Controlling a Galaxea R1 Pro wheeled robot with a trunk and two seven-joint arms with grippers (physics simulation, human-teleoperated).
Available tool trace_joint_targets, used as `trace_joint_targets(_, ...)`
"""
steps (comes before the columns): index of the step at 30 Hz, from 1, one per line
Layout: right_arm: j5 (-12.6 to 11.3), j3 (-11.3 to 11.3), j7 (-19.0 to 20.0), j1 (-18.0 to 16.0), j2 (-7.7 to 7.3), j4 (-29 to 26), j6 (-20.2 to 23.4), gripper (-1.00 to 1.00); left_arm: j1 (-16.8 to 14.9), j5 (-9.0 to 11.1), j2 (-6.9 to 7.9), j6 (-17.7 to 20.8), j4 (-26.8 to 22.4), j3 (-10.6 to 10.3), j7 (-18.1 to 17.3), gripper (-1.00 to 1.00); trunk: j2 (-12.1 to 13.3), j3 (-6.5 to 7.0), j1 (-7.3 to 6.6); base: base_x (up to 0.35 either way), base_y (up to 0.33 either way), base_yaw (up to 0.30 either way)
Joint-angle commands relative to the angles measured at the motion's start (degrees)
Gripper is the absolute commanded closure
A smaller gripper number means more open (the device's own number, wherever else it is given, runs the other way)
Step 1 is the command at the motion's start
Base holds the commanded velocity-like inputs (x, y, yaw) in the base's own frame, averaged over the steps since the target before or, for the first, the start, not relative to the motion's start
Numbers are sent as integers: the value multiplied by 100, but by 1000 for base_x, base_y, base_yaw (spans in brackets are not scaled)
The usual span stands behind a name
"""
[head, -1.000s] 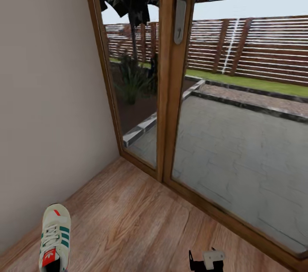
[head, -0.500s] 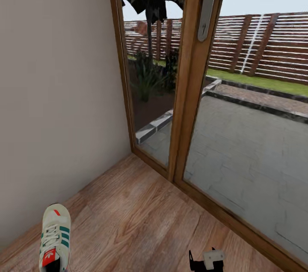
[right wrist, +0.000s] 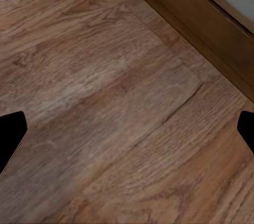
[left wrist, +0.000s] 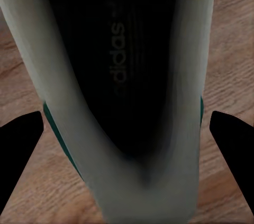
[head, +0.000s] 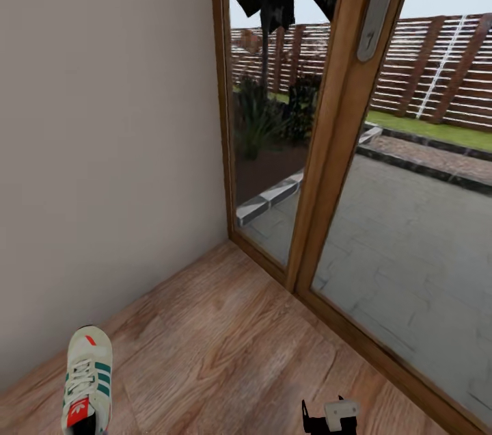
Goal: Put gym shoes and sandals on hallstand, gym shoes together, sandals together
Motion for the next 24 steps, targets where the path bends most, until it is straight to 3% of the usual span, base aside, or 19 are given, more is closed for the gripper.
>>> trace_joint_targets(1,-59,49,-35,-5,-5,4,-25,-100,-2,42,2,-19,2,-13,7,100,-2,-10,-1,0,0,218)
trace_joint_targets(24,-59,49,-34,-5,-5,4,-25,-100,-2,44,-7,-23,-19,-10,16,100,-2,-144,-1,0,0,219)
